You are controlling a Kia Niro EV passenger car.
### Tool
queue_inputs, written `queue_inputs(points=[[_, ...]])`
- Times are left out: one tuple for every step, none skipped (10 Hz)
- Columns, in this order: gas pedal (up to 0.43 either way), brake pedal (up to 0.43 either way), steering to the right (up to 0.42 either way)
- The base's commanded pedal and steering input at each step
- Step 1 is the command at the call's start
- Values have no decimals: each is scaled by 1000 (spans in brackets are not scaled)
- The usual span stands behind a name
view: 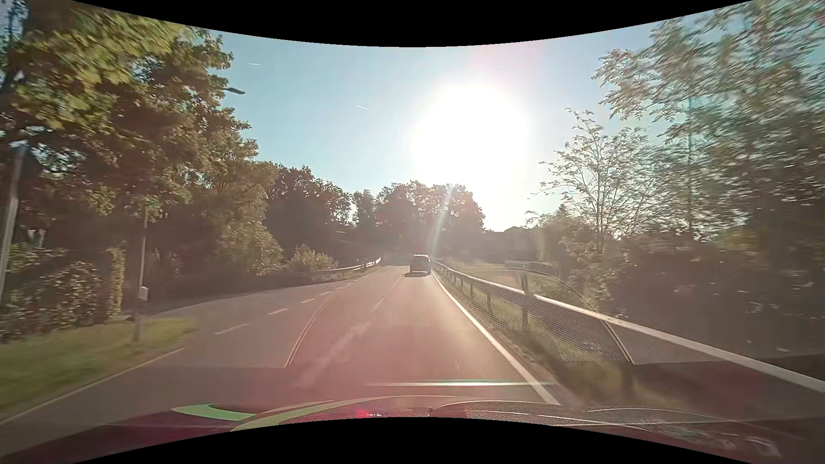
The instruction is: Follow the waypoints while adhering to traffic rules and regulations
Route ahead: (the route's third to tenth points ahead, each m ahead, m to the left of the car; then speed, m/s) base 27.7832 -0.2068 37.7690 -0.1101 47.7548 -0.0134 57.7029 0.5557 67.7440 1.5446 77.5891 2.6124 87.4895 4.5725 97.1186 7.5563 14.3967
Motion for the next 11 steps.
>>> queue_inputs(points=[[248, 0, 3], [248, 0, 3], [248, 0, 3], [248, 0, 3], [248, 0, 3], [228, 0, 3], [189, 0, 2], [177, 0, 2], [177, 0, 2], [169, 0, 1], [169, 0, 0]])
